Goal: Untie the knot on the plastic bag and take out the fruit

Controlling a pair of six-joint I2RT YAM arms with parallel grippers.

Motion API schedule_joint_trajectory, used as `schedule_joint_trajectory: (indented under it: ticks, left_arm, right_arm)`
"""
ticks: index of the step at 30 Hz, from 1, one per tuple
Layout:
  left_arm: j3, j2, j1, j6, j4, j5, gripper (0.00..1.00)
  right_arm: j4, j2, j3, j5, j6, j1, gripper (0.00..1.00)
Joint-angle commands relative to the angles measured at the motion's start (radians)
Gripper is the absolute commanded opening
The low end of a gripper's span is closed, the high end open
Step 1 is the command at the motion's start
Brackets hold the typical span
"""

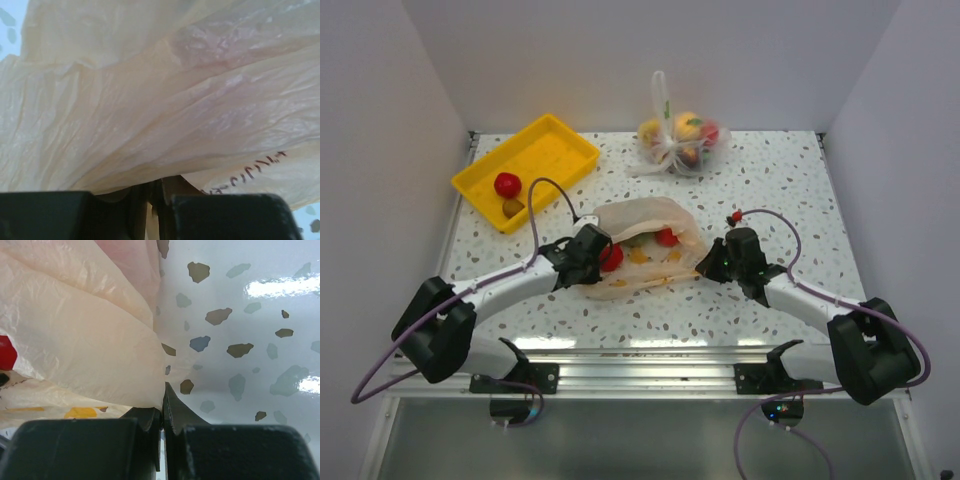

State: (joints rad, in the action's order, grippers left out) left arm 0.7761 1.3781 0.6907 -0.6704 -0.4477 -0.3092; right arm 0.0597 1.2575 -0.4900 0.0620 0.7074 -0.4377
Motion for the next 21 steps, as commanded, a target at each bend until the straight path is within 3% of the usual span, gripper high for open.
schedule_joint_trajectory:
  ticks: [1,4,5,8,9,12,14,21]
  left_arm:
    - [0.046,0.003,-0.006,0.077,-0.051,-0.151,0.18]
    - [0.052,-0.031,-0.005,0.109,-0.033,-0.136,0.27]
    - [0.055,-0.043,-0.006,0.111,-0.028,-0.128,0.36]
    - [0.075,-0.094,-0.005,0.101,-0.039,-0.097,0.49]
    - [0.093,-0.106,-0.005,0.080,-0.060,-0.093,0.61]
    - [0.138,-0.139,-0.003,0.017,-0.124,-0.088,0.78]
    - [0.158,-0.165,-0.003,-0.009,-0.144,-0.084,0.84]
    - [0.268,-0.188,0.087,-0.081,-0.172,-0.094,0.85]
  right_arm:
    - [-0.014,0.005,-0.027,-0.034,0.009,0.002,0.00]
    - [-0.009,0.003,-0.028,-0.034,0.001,0.002,0.00]
    - [-0.009,0.002,-0.028,-0.033,0.003,0.002,0.00]
    - [-0.006,0.003,-0.028,-0.025,0.003,0.002,0.00]
    - [-0.004,0.000,-0.027,-0.024,0.004,0.002,0.00]
    - [0.003,0.000,-0.024,-0.022,0.006,0.002,0.00]
    - [0.006,0.003,-0.024,-0.018,0.007,0.002,0.00]
    - [0.019,0.006,-0.019,-0.008,0.007,0.002,0.00]
